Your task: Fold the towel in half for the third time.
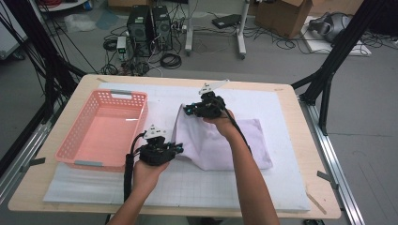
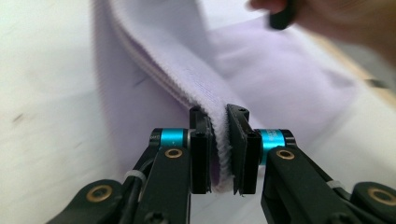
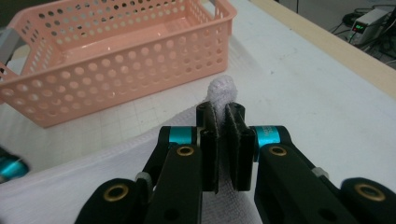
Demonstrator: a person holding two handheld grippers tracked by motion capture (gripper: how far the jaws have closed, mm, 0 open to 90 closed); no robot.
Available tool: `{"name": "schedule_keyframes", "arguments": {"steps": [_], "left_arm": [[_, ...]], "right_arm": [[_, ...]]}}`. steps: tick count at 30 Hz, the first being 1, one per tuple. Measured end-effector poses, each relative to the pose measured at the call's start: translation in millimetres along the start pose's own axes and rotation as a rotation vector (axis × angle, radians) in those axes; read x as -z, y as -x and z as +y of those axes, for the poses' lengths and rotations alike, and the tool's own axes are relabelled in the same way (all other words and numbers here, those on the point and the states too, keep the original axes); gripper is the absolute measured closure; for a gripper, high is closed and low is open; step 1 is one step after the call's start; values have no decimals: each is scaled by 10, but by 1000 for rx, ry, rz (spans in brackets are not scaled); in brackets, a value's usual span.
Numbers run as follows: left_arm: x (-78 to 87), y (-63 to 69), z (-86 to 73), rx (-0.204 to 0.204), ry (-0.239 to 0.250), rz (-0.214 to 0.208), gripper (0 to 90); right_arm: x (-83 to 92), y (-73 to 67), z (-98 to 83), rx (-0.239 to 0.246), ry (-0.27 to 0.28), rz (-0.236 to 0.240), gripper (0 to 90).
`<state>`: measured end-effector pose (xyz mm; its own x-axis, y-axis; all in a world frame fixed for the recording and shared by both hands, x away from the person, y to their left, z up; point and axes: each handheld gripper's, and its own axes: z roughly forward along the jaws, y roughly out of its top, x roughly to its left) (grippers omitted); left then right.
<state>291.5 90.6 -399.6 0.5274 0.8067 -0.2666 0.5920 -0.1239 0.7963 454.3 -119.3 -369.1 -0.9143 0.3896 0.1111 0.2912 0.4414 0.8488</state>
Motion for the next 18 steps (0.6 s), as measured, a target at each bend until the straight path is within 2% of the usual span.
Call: {"name": "schedule_keyframes", "arguments": {"steps": [4, 6, 7, 9, 10, 12, 13, 16, 18], "left_arm": [[-119, -105, -134, 15, -38, 84, 753], [-177, -130, -193, 0, -53, 136, 718], [-203, -141, -213, 5, -52, 158, 692], [-244, -159, -237, -12, -62, 203, 613], [-244, -159, -237, -12, -62, 203, 546], [-306, -193, -251, -5, -80, 223, 470], [-323, -200, -257, 0, -83, 214, 439], [-351, -207, -265, -24, -79, 201, 430], [-366, -191, -283, -41, -68, 182, 472]], "right_arm": [[-73, -21, -12, 9, -25, -5, 852], [-89, -8, -26, 1, -32, -6, 852], [-98, -3, -32, 0, -33, -12, 852], [-114, 0, -36, -4, -31, -10, 852], [-127, -9, -36, -6, -34, -9, 852], [-135, -8, -40, -3, -38, -8, 852], [-133, -6, -42, -4, -40, -9, 852], [-132, -7, -40, -2, -39, -8, 852], [-135, -11, -41, -6, -41, -7, 852]]}}
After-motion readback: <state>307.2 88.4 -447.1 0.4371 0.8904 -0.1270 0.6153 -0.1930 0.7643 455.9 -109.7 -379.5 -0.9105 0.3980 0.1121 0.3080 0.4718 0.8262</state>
